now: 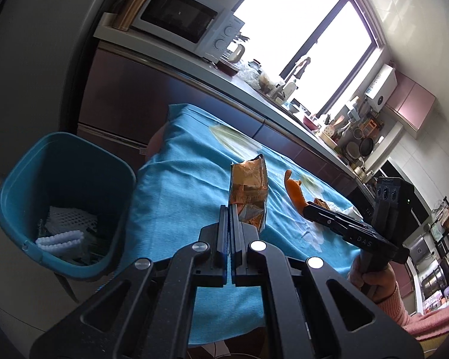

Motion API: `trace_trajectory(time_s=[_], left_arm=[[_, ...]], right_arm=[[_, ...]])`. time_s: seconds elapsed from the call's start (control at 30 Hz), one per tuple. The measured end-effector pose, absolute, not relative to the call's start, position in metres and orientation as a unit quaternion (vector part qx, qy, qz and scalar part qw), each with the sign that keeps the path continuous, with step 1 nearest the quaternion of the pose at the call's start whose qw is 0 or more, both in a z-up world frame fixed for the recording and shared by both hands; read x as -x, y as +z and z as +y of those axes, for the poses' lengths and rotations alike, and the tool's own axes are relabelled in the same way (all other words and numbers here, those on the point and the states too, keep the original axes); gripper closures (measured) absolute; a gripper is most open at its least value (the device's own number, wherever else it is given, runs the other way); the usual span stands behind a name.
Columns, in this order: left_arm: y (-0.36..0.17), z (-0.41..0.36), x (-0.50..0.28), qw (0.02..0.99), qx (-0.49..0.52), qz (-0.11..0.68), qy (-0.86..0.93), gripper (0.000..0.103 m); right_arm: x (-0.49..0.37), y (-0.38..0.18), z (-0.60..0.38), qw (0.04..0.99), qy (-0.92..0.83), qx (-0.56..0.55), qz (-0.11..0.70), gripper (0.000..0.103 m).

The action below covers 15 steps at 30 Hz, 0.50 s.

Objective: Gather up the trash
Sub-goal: 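Carry the gold wrapper and orange peel to the teal bin and open both grippers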

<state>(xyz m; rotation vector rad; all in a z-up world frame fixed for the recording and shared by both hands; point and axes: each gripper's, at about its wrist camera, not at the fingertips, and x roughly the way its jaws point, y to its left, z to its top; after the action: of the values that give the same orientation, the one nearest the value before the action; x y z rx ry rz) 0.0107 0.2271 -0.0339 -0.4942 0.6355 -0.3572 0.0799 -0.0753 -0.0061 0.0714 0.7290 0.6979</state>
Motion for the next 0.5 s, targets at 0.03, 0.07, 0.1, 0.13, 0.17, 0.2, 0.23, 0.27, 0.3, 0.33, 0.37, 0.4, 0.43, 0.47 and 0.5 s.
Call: trace_trajectory(time_s=[0.03, 0.07, 0.1, 0.13, 0.17, 0.2, 0.23, 0.27, 0.3, 0.33, 0.37, 0.4, 0.43, 0.47, 0.5], left_arm=[[-0.034, 0.234, -0.009, 0.906, 0.244, 0.306, -0.164, 0.102], [-0.035, 0.242, -0.008, 0.906, 0.248, 0.305, -0.155, 0.102], [-0.036, 0.248, -0.007, 0.907, 0.252, 0.303, -0.147, 0.102], [-0.037, 0.255, -0.005, 0.908, 0.256, 0.302, -0.137, 0.102], [-0.038, 0.263, -0.003, 0.909, 0.259, 0.301, -0.129, 0.102], [-0.04, 0.27, -0.001, 0.909, 0.263, 0.3, -0.121, 0.102], [-0.041, 0.277, 0.0, 0.909, 0.267, 0.3, -0.113, 0.102], [-0.043, 0.283, 0.001, 0.909, 0.271, 0.3, -0.104, 0.102], [-0.045, 0.288, 0.002, 0.909, 0.274, 0.3, -0.095, 0.102], [-0.047, 0.294, 0.004, 0.908, 0.278, 0.301, -0.087, 0.102], [-0.049, 0.3, 0.004, 0.908, 0.282, 0.301, -0.079, 0.102], [-0.052, 0.305, 0.006, 0.907, 0.284, 0.302, -0.071, 0.102], [-0.053, 0.31, 0.007, 0.907, 0.285, 0.303, -0.063, 0.102], [-0.056, 0.315, 0.006, 0.907, 0.287, 0.304, -0.056, 0.102], [-0.058, 0.32, 0.006, 0.906, 0.289, 0.306, -0.049, 0.102]], right_arm=[[-0.081, -0.004, -0.068, 0.871, 0.344, -0.03, 0.349, 0.089], [-0.082, -0.003, -0.06, 0.868, 0.353, -0.025, 0.348, 0.089], [-0.083, -0.001, -0.053, 0.865, 0.362, -0.02, 0.347, 0.089], [-0.084, 0.001, -0.045, 0.862, 0.371, -0.015, 0.346, 0.089], [-0.086, 0.002, -0.037, 0.858, 0.38, -0.011, 0.346, 0.089], [-0.087, 0.003, -0.029, 0.854, 0.389, -0.007, 0.345, 0.089], [-0.088, 0.003, -0.022, 0.851, 0.396, -0.002, 0.345, 0.089], [-0.09, 0.004, -0.014, 0.846, 0.405, 0.001, 0.346, 0.089], [-0.092, 0.004, -0.006, 0.841, 0.414, 0.004, 0.347, 0.089], [-0.092, 0.004, 0.001, 0.837, 0.422, 0.006, 0.348, 0.089], [-0.094, 0.004, 0.009, 0.833, 0.429, 0.009, 0.349, 0.089], [-0.094, 0.005, 0.016, 0.829, 0.436, 0.011, 0.35, 0.089], [-0.096, 0.005, 0.023, 0.825, 0.443, 0.015, 0.351, 0.089], [-0.095, 0.004, 0.03, 0.821, 0.449, 0.017, 0.352, 0.089], [-0.095, 0.004, 0.038, 0.818, 0.454, 0.021, 0.353, 0.089]])
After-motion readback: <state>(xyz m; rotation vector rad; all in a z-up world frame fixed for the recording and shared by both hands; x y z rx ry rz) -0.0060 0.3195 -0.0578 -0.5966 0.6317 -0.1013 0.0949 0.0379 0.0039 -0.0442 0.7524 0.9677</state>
